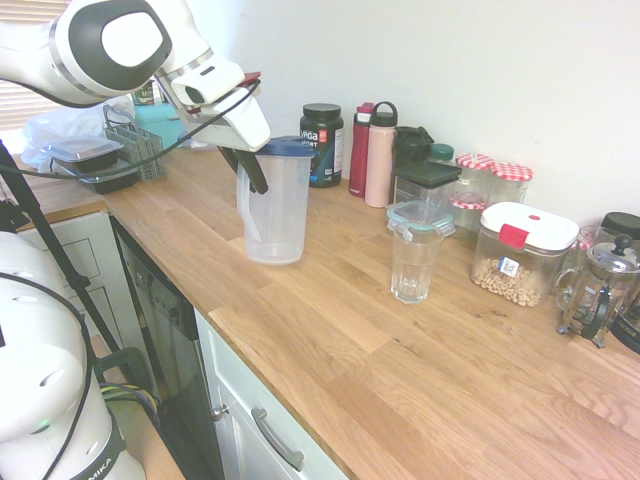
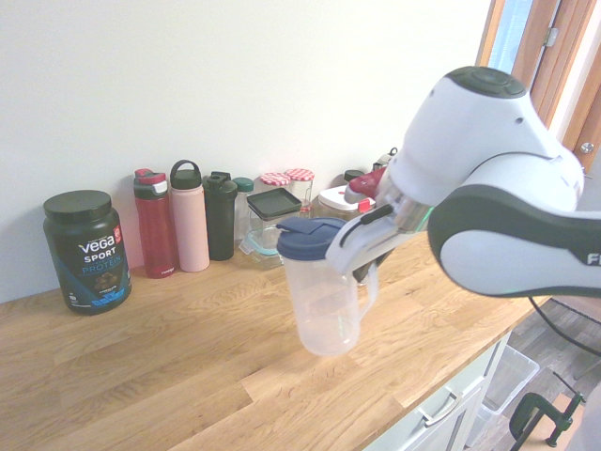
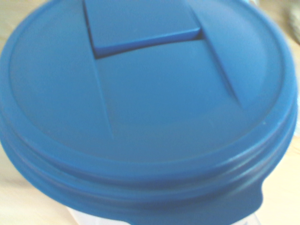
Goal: Pour me some water
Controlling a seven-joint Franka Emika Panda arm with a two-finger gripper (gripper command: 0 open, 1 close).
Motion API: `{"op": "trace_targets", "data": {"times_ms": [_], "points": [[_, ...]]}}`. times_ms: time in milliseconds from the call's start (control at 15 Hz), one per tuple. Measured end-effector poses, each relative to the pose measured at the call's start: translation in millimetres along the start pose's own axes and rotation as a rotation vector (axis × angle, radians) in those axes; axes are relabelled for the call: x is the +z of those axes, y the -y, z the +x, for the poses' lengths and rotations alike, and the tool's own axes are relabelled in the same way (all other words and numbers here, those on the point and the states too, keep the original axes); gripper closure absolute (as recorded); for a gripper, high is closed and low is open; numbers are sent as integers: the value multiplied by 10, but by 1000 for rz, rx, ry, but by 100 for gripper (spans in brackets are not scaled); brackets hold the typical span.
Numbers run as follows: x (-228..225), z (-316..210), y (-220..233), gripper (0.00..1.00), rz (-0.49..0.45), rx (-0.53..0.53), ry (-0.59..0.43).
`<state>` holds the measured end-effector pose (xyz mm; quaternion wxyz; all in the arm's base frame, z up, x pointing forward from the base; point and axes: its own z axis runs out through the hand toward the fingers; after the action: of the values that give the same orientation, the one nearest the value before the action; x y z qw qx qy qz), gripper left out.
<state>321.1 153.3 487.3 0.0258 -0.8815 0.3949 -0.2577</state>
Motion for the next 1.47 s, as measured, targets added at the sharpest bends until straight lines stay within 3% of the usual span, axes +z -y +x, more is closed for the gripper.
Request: {"op": "trace_targets", "data": {"times_ms": [467, 800, 1267, 1333, 1467], "points": [[326, -210, 1134, 100, 5, 44, 40], [532, -313, 1293, 100, 44, 57, -33], [744, -419, 1351, 100, 83, 66, -13], [786, -423, 1345, 0, 78, 65, -6], [816, -461, 1341, 0, 73, 56, 5]]}}
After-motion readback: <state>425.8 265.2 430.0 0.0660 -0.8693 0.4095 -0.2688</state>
